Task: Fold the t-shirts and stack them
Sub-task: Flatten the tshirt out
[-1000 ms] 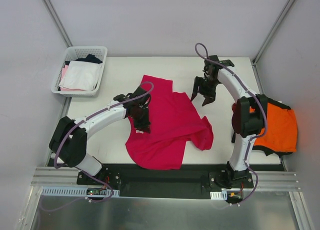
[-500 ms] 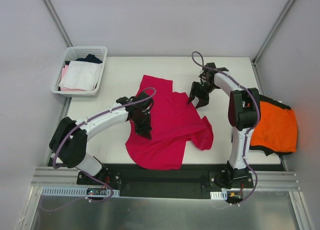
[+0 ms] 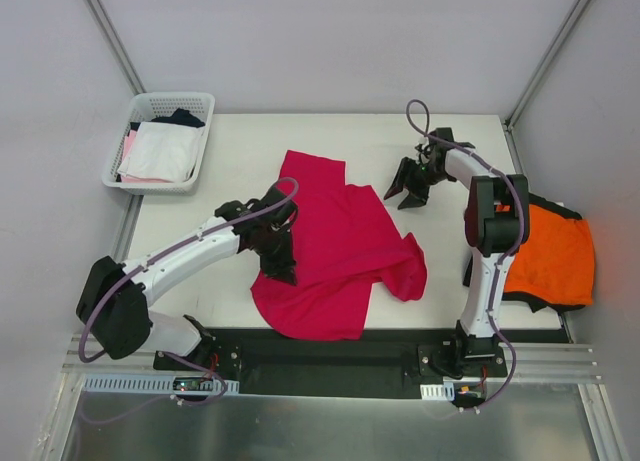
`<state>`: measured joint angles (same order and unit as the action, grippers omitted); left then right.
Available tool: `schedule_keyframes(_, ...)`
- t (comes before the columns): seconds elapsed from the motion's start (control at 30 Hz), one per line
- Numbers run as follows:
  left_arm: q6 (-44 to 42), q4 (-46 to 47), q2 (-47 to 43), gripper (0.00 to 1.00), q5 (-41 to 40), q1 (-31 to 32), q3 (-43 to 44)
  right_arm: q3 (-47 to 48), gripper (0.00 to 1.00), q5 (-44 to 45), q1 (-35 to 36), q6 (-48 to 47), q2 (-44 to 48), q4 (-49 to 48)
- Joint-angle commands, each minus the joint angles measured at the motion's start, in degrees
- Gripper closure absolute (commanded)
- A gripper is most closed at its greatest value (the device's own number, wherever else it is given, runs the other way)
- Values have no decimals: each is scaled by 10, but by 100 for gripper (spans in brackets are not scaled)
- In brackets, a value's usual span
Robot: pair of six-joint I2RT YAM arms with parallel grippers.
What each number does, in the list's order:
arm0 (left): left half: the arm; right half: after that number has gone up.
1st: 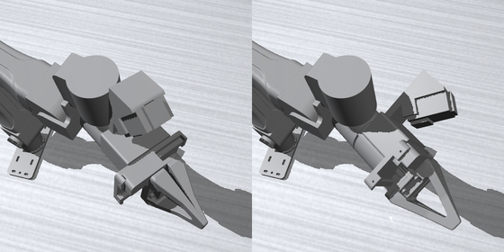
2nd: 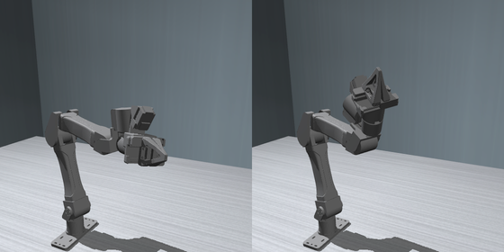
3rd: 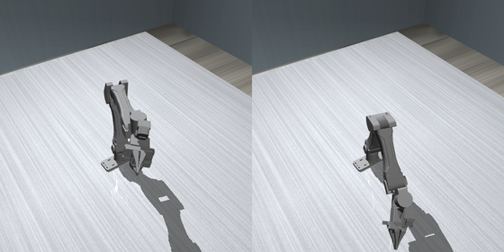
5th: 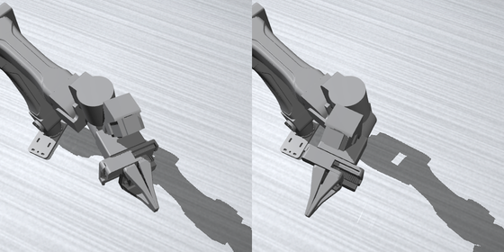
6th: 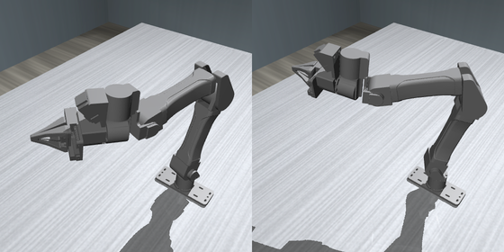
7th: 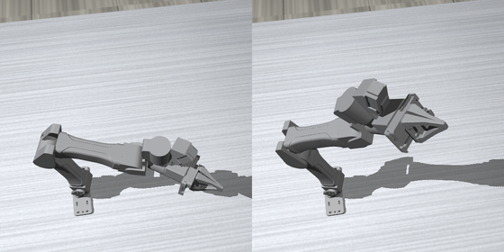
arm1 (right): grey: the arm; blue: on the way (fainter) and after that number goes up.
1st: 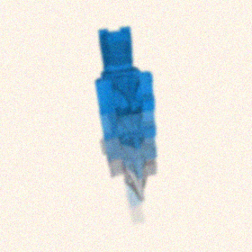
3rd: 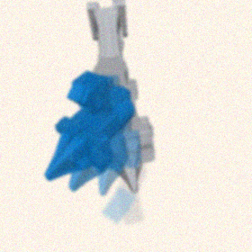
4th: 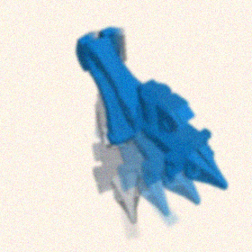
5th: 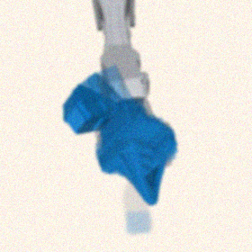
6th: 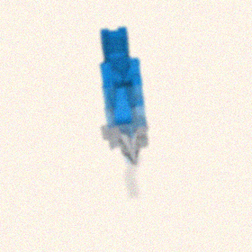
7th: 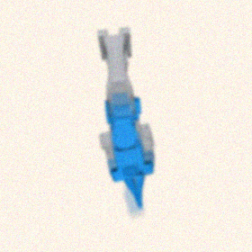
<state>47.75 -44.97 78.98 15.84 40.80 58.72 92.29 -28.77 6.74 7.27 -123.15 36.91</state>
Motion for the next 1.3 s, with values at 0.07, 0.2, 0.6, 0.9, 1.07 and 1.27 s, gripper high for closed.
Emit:
schedule_keyframes(0.07, 74, -24, -56, 99, -34, 27, -29, 17, 43, -67, -16, 27, -35, -45)
schedule_keyframes(0.2, 104, -28, -73, 98, -50, 31, -33, -25, 46, -108, -4, 69, -31, -98)
schedule_keyframes(0.6, -6, -30, 103, 97, -66, 22, 113, -62, 87, -118, 31, 79, -9, -105)
schedule_keyframes(0.9, -131, -3, 288, 100, -59, -36, 258, 55, 99, -34, 29, 47, 15, 17)
schedule_keyframes(1.07, -151, 30, 313, 100, -41, -61, 242, 151, 99, -21, 25, 71, 0, 55)
schedule_keyframes(1.27, -165, 50, 347, 100, -34, -77, 229, 242, 99, -38, 28, 111, -14, 72)
